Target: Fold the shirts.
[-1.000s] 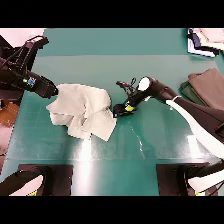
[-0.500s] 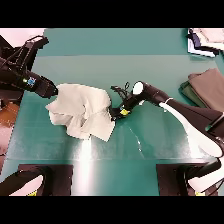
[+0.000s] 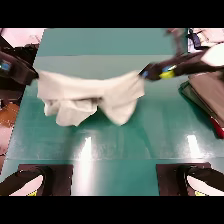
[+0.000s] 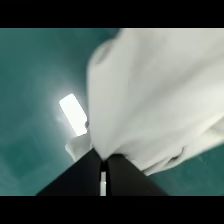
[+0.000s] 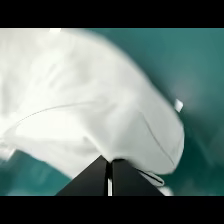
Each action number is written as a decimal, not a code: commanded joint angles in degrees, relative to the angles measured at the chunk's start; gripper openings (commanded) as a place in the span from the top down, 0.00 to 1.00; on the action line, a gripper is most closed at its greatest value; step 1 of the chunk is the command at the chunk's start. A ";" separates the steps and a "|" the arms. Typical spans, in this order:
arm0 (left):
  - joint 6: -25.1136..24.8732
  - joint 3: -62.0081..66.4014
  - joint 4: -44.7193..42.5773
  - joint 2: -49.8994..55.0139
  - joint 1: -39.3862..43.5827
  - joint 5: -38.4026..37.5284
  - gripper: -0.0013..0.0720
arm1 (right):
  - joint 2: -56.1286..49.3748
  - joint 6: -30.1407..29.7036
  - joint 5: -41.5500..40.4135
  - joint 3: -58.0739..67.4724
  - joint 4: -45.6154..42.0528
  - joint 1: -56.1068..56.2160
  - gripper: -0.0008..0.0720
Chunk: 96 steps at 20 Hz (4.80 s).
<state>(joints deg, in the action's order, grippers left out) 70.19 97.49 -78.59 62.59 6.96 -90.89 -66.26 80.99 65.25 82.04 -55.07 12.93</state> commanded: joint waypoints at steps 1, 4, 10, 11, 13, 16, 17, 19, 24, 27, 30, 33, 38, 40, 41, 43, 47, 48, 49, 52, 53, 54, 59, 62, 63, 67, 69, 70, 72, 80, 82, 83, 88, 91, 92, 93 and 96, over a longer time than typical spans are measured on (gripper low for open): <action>2.45 11.43 1.29 -0.04 0.02 -1.75 0.95 | 9.27 0.17 -0.46 8.52 -0.57 -7.39 0.97; 4.76 21.57 7.10 -0.13 0.02 -3.61 0.95 | 13.79 0.15 1.07 16.24 -0.63 -10.54 0.97; 5.92 23.76 17.92 -6.08 0.02 -2.67 0.95 | 17.79 1.60 10.38 28.04 -0.59 -19.06 0.97; 5.90 23.76 17.86 -6.54 0.02 -2.49 0.95 | 17.49 2.78 12.83 29.51 -0.50 -20.81 0.97; 5.90 23.63 17.79 -6.43 0.02 -2.60 0.95 | 15.93 4.35 18.10 32.09 -0.48 -23.34 0.97; 4.37 18.10 17.73 -6.03 0.02 -1.07 0.95 | 12.52 8.35 24.35 33.97 -0.09 -24.09 0.97; 3.17 14.84 17.70 -5.73 0.02 -0.66 0.95 | 11.41 9.53 24.79 33.09 0.09 -24.04 0.97; 1.97 7.93 17.62 -3.50 0.02 -0.20 0.95 | 9.22 10.73 25.11 29.22 0.04 -24.04 0.97; 1.97 -5.40 18.16 7.85 0.11 -0.79 0.95 | 0.79 10.60 26.38 13.40 -0.04 -21.38 0.97; 1.70 -12.72 19.10 14.49 0.20 -0.79 0.95 | -4.46 6.71 24.74 1.66 -0.31 -15.41 0.97; -0.59 -19.50 18.86 18.47 0.20 1.68 0.95 | -8.20 5.44 21.62 -9.42 -0.61 -9.44 0.97; -0.85 -23.76 18.82 19.43 0.20 1.84 0.95 | -8.96 4.70 19.26 -17.68 -0.66 -4.55 0.97; -2.05 -24.17 18.49 19.23 0.20 -1.18 0.95 | -8.79 2.71 22.27 -22.45 -0.57 -2.84 0.93; -3.15 -24.17 17.51 19.23 0.20 -3.63 0.95 | -7.69 0.96 26.14 -22.45 -0.09 -4.46 0.52; -3.17 -24.17 16.85 19.23 0.20 -4.35 0.95 | -6.40 0.63 27.56 -22.45 -0.13 -5.77 0.44; -3.13 -24.17 16.46 19.23 0.20 -4.48 0.95 | -2.91 -0.52 27.12 -22.49 -1.03 -9.25 0.44; -2.64 -24.17 17.57 19.23 0.20 -2.62 0.95 | 2.05 -0.48 13.73 -22.51 -1.97 -15.50 0.44; -2.64 -24.17 17.99 19.23 0.20 -2.64 0.95 | 1.29 -0.48 13.22 -22.51 -2.05 -15.98 0.44; -2.64 -24.17 18.14 19.23 0.20 -2.60 0.95 | -0.46 -0.48 13.88 -22.51 -2.12 -16.06 0.44; -2.64 -24.17 18.21 19.23 0.20 -2.58 0.95 | -7.30 -0.48 11.61 -22.51 -2.12 -13.62 0.47; -2.64 -24.17 18.21 19.23 0.20 -2.60 0.95 | -9.51 -0.48 9.77 -22.51 -2.40 -12.37 0.47; -2.64 -24.17 18.18 19.23 0.20 -2.62 0.95 | -11.78 -0.46 7.78 -22.51 -3.17 -11.34 0.47; -2.67 -24.17 18.18 19.23 0.20 -2.58 0.95 | -17.99 0.15 4.92 -22.49 -4.92 -9.77 0.55; -2.67 -24.17 18.18 19.23 0.20 -2.49 0.95 | -17.70 0.63 4.28 -22.51 -6.60 -10.58 0.55; -2.67 -24.17 18.18 19.23 0.20 -2.21 0.95 | -17.70 0.72 4.39 -22.51 -6.40 -10.64 0.55; -2.64 -24.17 18.27 19.23 0.20 -1.14 0.95 | -17.73 0.98 3.56 -22.51 -7.34 -8.07 0.56; -2.67 -24.17 18.27 19.23 0.20 -1.57 0.95 | -17.73 1.09 3.69 -22.51 -9.55 -7.10 0.57; -2.67 -24.17 18.27 19.23 0.20 -1.75 0.95 | -17.70 1.09 3.82 -22.51 -9.73 -7.10 0.60; -2.67 -24.17 18.25 19.23 0.20 -1.75 0.95 | -17.00 1.03 3.82 -22.49 -9.97 -7.10 0.97; -2.64 -20.52 17.49 19.23 0.20 -2.73 0.95 | 2.82 1.03 8.76 -22.47 -12.55 -16.39 0.97; -2.67 -19.28 20.52 19.23 0.20 0.33 0.95 | 8.02 1.05 10.73 -22.49 -12.41 -21.42 0.97; -2.73 -19.28 23.23 19.23 0.20 2.71 0.95 | 9.84 1.05 11.08 -22.49 -12.24 -23.26 0.97; -2.73 -19.28 29.70 19.26 0.20 10.49 0.95 | 13.40 1.05 13.55 -22.49 -12.13 -25.88 0.97; -2.78 -19.28 29.46 19.26 0.20 8.68 0.94 | 13.25 1.05 14.36 -22.49 -12.11 -25.75 0.97; -3.21 -19.28 28.76 19.23 0.04 7.45 0.63 | 13.25 1.05 14.47 -22.49 -12.11 -25.77 0.97; -3.15 -19.28 27.17 19.23 -0.39 6.03 0.27 | 13.25 1.05 14.75 -22.49 -12.11 -25.77 0.97; -2.64 -19.28 24.13 19.23 -4.85 6.62 0.22 | 13.25 1.05 15.32 -22.49 -12.13 -25.77 0.97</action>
<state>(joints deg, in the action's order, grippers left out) 67.33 78.15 -52.36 81.82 4.91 -84.36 -53.19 82.06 79.64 59.53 -67.53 -12.80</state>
